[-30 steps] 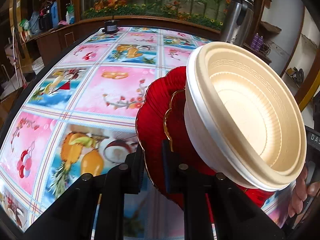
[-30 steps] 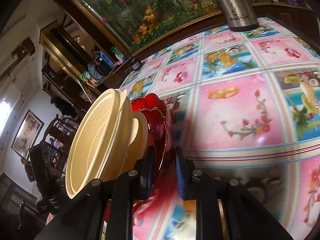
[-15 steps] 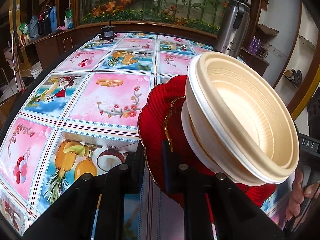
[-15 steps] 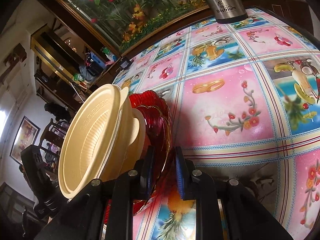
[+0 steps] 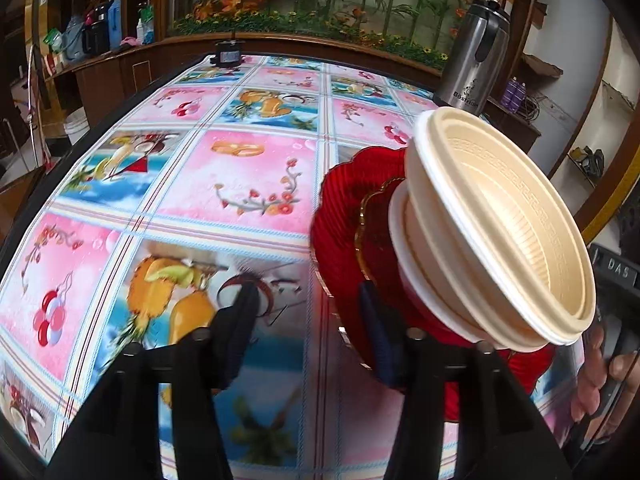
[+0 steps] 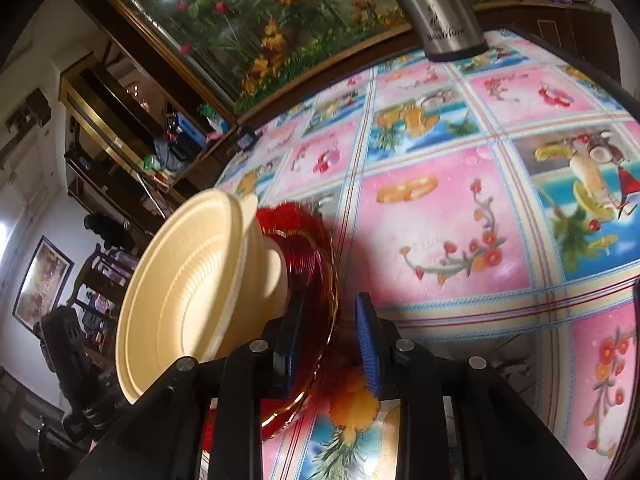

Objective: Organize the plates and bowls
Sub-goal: 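Carry the whole stack with the left tool toward the table's middle, then lower the stack onto the tablecloth and open the left tool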

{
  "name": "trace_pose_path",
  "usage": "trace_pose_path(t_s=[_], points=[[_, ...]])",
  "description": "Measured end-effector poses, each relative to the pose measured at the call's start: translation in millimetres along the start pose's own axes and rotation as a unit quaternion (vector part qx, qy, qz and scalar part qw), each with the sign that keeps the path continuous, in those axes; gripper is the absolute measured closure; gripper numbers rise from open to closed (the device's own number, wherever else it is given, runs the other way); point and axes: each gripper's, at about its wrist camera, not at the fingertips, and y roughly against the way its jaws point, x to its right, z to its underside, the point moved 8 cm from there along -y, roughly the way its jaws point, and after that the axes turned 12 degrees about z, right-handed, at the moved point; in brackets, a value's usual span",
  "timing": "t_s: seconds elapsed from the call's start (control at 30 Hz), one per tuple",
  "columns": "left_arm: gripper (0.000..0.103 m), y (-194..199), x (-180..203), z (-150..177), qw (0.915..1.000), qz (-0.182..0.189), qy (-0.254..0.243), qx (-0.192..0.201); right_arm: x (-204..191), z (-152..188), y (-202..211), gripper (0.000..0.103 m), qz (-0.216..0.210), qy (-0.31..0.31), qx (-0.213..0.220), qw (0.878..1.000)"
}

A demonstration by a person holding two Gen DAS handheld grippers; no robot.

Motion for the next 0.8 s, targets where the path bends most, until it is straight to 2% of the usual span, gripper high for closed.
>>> trace_pose_path(t_s=[0.1, 0.17, 0.2, 0.3, 0.4, 0.6, 0.7, 0.77, 0.8], points=[[0.040, 5.8, -2.5, 3.8, 1.0000, 0.001, 0.001, 0.005, 3.6, -7.0, 9.7, 0.071, 0.014, -0.001, 0.031, 0.999], [0.034, 10.5, -3.2, 6.4, 0.9999, 0.004, 0.000, 0.011, 7.0, -10.8, 15.7, 0.062, 0.019, -0.007, 0.049, 0.999], [0.032, 13.2, -3.3, 7.4, 0.9999, 0.009, 0.002, 0.014, 9.1, -12.5, 17.6, 0.061, 0.023, -0.010, 0.055, 0.998], [0.028, 23.1, -2.5, 8.4, 0.9995, 0.017, 0.004, 0.026, 13.3, -16.0, 17.9, 0.060, 0.032, -0.016, 0.060, 0.998], [0.021, 34.1, -1.2, 10.2, 0.9989, 0.020, 0.000, 0.043, 14.2, -17.2, 18.7, 0.055, 0.048, -0.010, 0.067, 0.997], [0.017, 54.4, -0.3, 11.7, 0.9966, 0.026, -0.005, 0.078, 13.0, -18.6, 27.4, 0.036, 0.089, 0.011, 0.099, 0.991], [0.000, 62.8, -0.8, 11.9, 0.9952, 0.023, -0.014, 0.094, 12.7, -16.7, 30.3, 0.030, 0.112, 0.023, 0.109, 0.987], [0.000, 65.6, -0.8, 12.5, 0.9945, 0.026, -0.016, 0.100, 12.5, -15.4, 32.4, 0.021, 0.128, 0.031, 0.115, 0.985], [0.000, 66.6, -1.6, 12.7, 0.9944, 0.027, -0.015, 0.101, 12.4, -15.1, 33.9, 0.021, 0.132, 0.032, 0.118, 0.984]])
